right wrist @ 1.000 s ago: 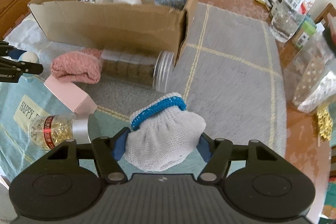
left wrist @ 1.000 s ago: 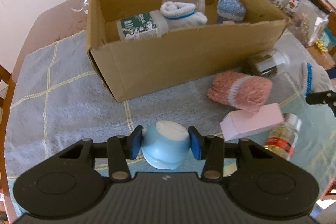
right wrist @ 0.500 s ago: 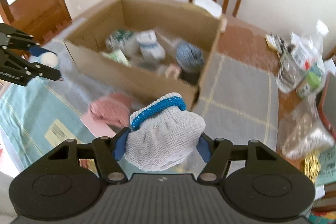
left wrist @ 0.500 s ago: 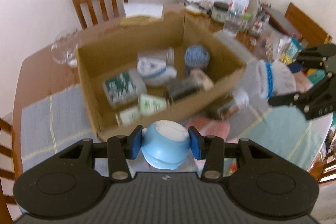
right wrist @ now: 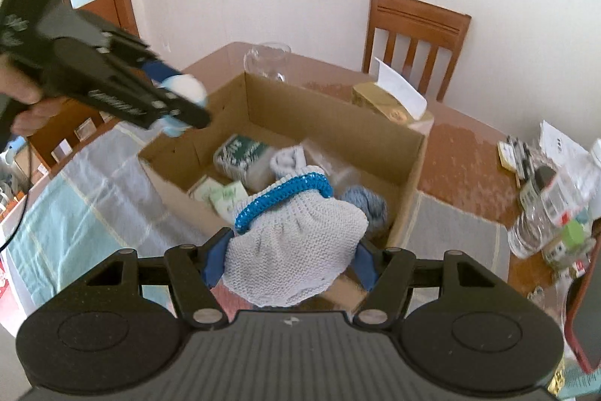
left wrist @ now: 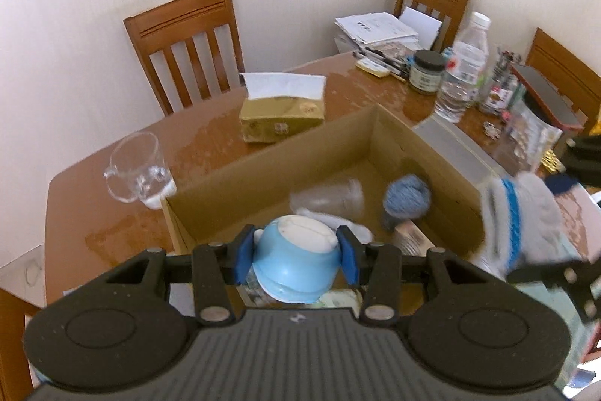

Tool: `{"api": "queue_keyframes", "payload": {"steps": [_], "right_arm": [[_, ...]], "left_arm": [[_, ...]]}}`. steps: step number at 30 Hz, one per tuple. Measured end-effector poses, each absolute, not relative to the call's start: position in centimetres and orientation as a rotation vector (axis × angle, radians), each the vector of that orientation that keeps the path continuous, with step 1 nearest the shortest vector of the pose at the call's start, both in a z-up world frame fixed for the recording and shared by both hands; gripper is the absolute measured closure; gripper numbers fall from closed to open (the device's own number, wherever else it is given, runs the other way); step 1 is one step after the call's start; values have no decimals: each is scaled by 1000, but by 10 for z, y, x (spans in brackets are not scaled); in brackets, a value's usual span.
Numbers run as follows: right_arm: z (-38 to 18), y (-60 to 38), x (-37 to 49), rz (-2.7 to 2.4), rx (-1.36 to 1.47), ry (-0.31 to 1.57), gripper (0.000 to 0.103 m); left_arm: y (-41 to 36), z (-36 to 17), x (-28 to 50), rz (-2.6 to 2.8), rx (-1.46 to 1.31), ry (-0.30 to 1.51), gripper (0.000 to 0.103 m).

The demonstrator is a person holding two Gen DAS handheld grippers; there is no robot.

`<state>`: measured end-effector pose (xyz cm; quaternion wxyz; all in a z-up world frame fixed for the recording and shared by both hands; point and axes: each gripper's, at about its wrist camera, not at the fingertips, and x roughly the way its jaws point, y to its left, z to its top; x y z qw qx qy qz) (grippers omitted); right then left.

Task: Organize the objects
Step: 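Carry figurine with left gripper into box while right gripper carries sock above box, then release white sock into box with right gripper and withdraw both grippers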

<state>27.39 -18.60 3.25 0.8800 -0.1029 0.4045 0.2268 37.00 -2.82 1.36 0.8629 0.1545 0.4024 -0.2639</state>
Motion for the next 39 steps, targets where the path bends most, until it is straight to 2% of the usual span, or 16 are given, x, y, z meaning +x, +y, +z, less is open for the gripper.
{"api": "queue_keyframes", "payload": {"steps": [4, 5, 7, 8, 9, 13, 36, 39], "right_arm": [[32, -179, 285, 470, -206, 846, 32], [32, -178, 288, 470, -202, 848, 32], [32, -175, 293, 470, -198, 853, 32], [31, -174, 295, 469, -199, 855, 32], [30, -172, 297, 468, -200, 858, 32], [27, -166, 305, 465, -198, 876, 32], [35, -83, 339, 528, -275, 871, 32], [35, -70, 345, 537, -278, 875, 25]], "left_arm": [[-30, 9, 398, -539, 327, 842, 57], [-29, 8, 404, -528, 329, 831, 52], [-26, 6, 411, -507, 328, 807, 36], [-25, 6, 413, -496, 327, 797, 24], [-22, 6, 414, -483, 321, 786, 18], [-8, 6, 414, -476, 274, 785, 7], [83, 9, 353, -407, 186, 787, 2], [90, 7, 346, -389, 181, 786, 2]]}}
